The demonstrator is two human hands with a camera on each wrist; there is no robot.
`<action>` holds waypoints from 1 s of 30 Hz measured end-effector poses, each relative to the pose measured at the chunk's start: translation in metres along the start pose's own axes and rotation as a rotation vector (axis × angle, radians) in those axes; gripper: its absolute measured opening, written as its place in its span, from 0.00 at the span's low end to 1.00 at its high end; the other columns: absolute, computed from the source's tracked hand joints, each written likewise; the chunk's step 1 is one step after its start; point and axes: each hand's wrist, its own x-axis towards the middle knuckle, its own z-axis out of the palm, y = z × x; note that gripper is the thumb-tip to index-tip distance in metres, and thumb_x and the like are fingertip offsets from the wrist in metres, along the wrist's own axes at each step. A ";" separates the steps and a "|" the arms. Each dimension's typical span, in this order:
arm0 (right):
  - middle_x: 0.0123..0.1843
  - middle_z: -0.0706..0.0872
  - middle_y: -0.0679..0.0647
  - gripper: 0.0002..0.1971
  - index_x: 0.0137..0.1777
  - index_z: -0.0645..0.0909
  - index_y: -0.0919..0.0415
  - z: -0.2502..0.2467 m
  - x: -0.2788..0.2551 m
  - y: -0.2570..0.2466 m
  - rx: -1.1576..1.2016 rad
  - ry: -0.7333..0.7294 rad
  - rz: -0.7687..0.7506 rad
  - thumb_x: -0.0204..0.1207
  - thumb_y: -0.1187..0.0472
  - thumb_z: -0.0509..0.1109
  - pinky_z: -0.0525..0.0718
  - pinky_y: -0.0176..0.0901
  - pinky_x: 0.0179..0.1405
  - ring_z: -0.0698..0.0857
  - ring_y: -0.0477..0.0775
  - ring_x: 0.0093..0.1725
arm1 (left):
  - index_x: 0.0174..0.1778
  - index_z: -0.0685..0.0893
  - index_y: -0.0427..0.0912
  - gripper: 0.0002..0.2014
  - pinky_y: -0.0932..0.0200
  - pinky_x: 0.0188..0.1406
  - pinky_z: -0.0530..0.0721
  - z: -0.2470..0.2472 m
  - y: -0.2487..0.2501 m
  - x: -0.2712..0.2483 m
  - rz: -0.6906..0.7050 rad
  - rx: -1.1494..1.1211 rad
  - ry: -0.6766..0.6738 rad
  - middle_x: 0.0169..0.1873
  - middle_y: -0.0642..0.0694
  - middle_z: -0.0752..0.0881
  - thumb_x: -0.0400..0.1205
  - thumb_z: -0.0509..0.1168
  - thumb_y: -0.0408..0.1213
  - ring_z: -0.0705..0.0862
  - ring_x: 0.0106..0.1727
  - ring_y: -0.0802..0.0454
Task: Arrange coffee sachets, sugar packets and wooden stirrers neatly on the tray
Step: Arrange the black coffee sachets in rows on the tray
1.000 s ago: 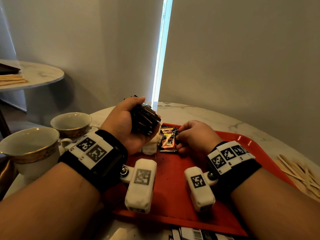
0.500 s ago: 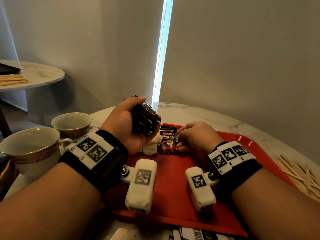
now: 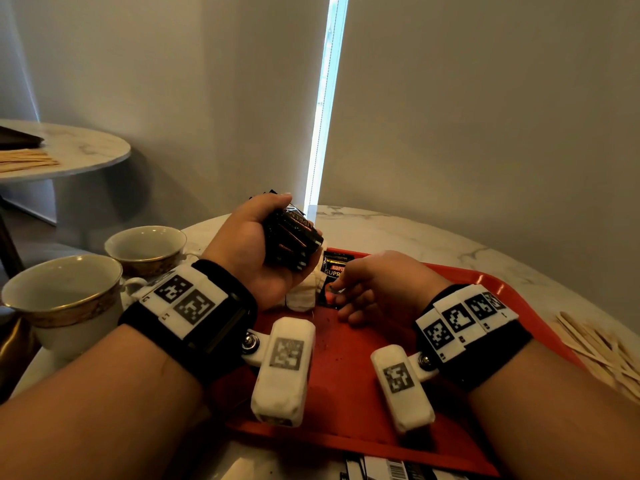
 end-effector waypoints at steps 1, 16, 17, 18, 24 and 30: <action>0.55 0.88 0.76 0.12 0.52 0.85 0.73 0.000 0.000 0.000 0.008 0.007 -0.008 0.78 0.63 0.67 0.84 0.47 0.33 0.88 0.64 0.38 | 0.61 0.79 0.41 0.18 0.55 0.37 0.88 0.000 0.000 0.000 0.003 0.002 0.002 0.44 0.40 0.83 0.79 0.69 0.45 0.87 0.39 0.45; 0.53 0.89 0.75 0.10 0.53 0.84 0.73 0.001 0.000 -0.004 -0.018 0.094 -0.106 0.78 0.68 0.64 0.81 0.49 0.33 0.88 0.63 0.37 | 0.63 0.79 0.41 0.20 0.55 0.36 0.88 0.000 0.000 0.000 -0.012 0.007 -0.009 0.45 0.40 0.83 0.78 0.69 0.45 0.87 0.39 0.45; 0.54 0.89 0.74 0.10 0.53 0.84 0.72 0.002 0.001 -0.004 -0.016 0.098 -0.106 0.78 0.67 0.65 0.81 0.49 0.33 0.88 0.63 0.37 | 0.63 0.79 0.41 0.20 0.55 0.36 0.88 0.000 0.000 0.000 -0.012 0.010 -0.008 0.45 0.40 0.83 0.78 0.69 0.45 0.87 0.39 0.45; 0.55 0.89 0.74 0.09 0.52 0.84 0.71 0.002 0.000 -0.005 -0.013 0.104 -0.107 0.78 0.67 0.65 0.81 0.48 0.32 0.87 0.62 0.36 | 0.63 0.79 0.41 0.20 0.55 0.35 0.88 0.000 0.001 0.000 -0.011 0.010 -0.008 0.45 0.40 0.83 0.78 0.69 0.45 0.87 0.38 0.45; 0.52 0.91 0.69 0.09 0.53 0.85 0.67 0.002 0.001 -0.006 -0.038 0.082 -0.090 0.79 0.66 0.65 0.77 0.45 0.31 0.88 0.60 0.35 | 0.62 0.78 0.41 0.18 0.55 0.34 0.88 0.001 0.000 -0.001 -0.016 -0.004 -0.015 0.45 0.40 0.82 0.79 0.68 0.45 0.86 0.39 0.45; 0.46 0.92 0.61 0.08 0.49 0.88 0.62 0.002 0.000 -0.007 -0.104 0.072 -0.122 0.79 0.66 0.67 0.80 0.48 0.32 0.91 0.60 0.37 | 0.63 0.78 0.41 0.18 0.55 0.35 0.88 0.002 0.000 -0.002 -0.011 -0.011 -0.012 0.45 0.40 0.83 0.80 0.68 0.44 0.86 0.39 0.45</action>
